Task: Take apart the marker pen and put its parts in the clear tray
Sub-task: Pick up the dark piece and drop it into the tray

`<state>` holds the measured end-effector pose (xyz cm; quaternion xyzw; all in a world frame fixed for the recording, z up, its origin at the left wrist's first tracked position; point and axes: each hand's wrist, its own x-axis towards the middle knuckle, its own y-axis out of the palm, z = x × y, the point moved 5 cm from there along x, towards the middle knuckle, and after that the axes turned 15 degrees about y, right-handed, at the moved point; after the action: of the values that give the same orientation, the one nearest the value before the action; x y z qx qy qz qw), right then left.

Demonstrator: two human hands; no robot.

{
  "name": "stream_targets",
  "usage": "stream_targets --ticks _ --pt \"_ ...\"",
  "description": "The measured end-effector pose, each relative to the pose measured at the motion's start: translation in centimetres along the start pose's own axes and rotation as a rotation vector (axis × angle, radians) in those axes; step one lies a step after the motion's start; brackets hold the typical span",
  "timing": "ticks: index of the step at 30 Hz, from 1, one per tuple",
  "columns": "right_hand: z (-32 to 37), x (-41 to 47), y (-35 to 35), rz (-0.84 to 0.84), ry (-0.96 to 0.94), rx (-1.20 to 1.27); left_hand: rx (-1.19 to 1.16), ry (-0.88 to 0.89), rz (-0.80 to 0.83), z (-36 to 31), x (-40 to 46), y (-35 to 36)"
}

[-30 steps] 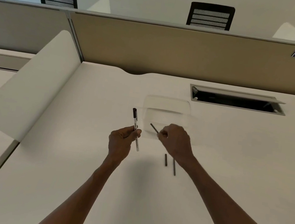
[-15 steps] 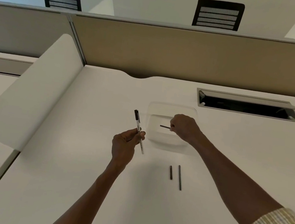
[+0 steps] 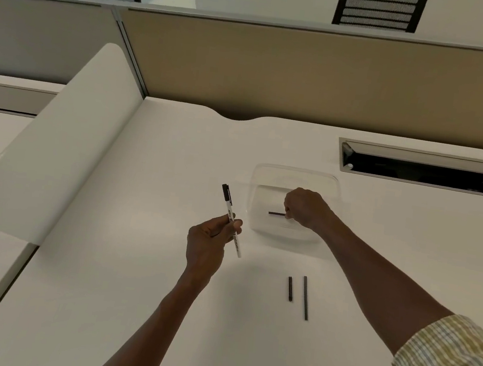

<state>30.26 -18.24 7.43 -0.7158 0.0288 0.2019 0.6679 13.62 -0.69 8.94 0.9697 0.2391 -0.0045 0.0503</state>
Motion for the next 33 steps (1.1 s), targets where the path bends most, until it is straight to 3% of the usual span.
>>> stream_targets --ticks 7,18,23,27,33 --pt "-1.6 -0.2 -1.6 0.006 0.084 0.283 -0.001 0.018 0.01 -0.6 -0.1 0.4" --pt "-2.6 -7.5 -5.5 -0.381 -0.029 0.599 -0.074 0.038 0.031 -1.7 -1.7 1.5" --pt "-2.9 -11.5 -4.5 -0.474 -0.018 0.692 -0.12 0.034 0.021 -2.0 -2.8 1.3" --pt "-3.3 -13.7 -1.3 -0.429 0.034 0.672 -0.135 0.021 0.012 -2.0 -3.8 1.2" --pt "-4.6 -15.8 4.6 -0.22 0.228 0.621 -0.117 0.029 0.015 -2.0 -5.1 1.0"
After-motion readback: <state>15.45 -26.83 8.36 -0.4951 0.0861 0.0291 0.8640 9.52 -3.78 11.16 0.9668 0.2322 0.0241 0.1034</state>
